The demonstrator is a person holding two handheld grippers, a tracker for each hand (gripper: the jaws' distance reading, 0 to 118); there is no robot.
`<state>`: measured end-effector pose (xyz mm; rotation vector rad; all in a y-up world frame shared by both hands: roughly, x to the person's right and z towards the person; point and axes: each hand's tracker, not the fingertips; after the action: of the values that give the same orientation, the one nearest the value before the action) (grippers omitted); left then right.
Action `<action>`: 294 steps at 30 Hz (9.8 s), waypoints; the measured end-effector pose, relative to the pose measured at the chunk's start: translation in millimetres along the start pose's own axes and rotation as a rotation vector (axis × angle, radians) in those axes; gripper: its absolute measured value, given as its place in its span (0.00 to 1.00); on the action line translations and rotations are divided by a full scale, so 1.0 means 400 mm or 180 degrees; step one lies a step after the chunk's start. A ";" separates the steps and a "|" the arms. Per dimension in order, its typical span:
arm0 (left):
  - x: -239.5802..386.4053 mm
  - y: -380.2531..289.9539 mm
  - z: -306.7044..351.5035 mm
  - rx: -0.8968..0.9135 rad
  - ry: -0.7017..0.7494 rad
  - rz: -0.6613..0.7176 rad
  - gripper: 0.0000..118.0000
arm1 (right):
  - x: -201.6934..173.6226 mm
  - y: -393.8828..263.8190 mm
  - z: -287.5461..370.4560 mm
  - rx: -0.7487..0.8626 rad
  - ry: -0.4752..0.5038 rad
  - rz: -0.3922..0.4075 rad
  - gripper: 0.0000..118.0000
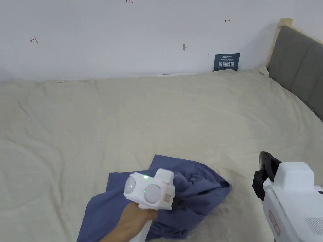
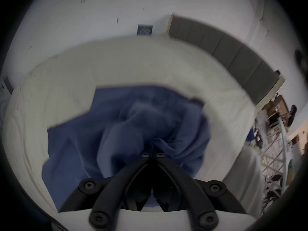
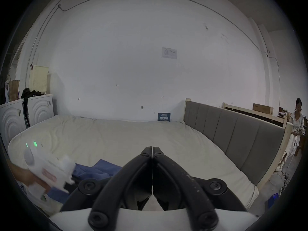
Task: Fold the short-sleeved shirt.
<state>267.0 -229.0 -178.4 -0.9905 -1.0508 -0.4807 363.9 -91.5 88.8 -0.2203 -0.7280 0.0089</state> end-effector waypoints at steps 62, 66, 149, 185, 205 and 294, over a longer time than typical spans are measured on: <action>-0.359 -0.388 0.292 0.0545 0.1026 0.1774 0.73 | -0.127 0.073 -0.031 0.0173 0.0336 -0.0033 0.02; -0.352 -0.409 0.247 0.0424 0.1121 0.1818 0.94 | -0.125 0.056 -0.042 0.0092 0.0341 -0.0020 0.02; -0.869 0.353 0.738 0.2145 0.2000 0.1419 0.03 | -0.106 0.560 -0.728 -0.0343 0.0355 -0.0007 0.09; -0.567 -0.662 0.354 -0.0078 0.1675 0.1783 0.03 | 0.020 -0.417 -0.157 -0.2672 0.0054 -0.0373 0.09; -0.383 -0.307 0.622 0.2302 0.1775 0.1322 0.92 | -0.149 0.091 -0.060 -0.0282 0.0190 0.0050 0.87; -0.752 0.448 0.962 0.2545 0.1614 0.0957 0.03 | -0.106 0.780 -0.596 0.0113 0.0486 -0.0013 0.04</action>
<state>74.2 157.3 -468.8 -0.2691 -0.5302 -0.0277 511.0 162.9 -174.9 -0.1835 -0.5758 0.0011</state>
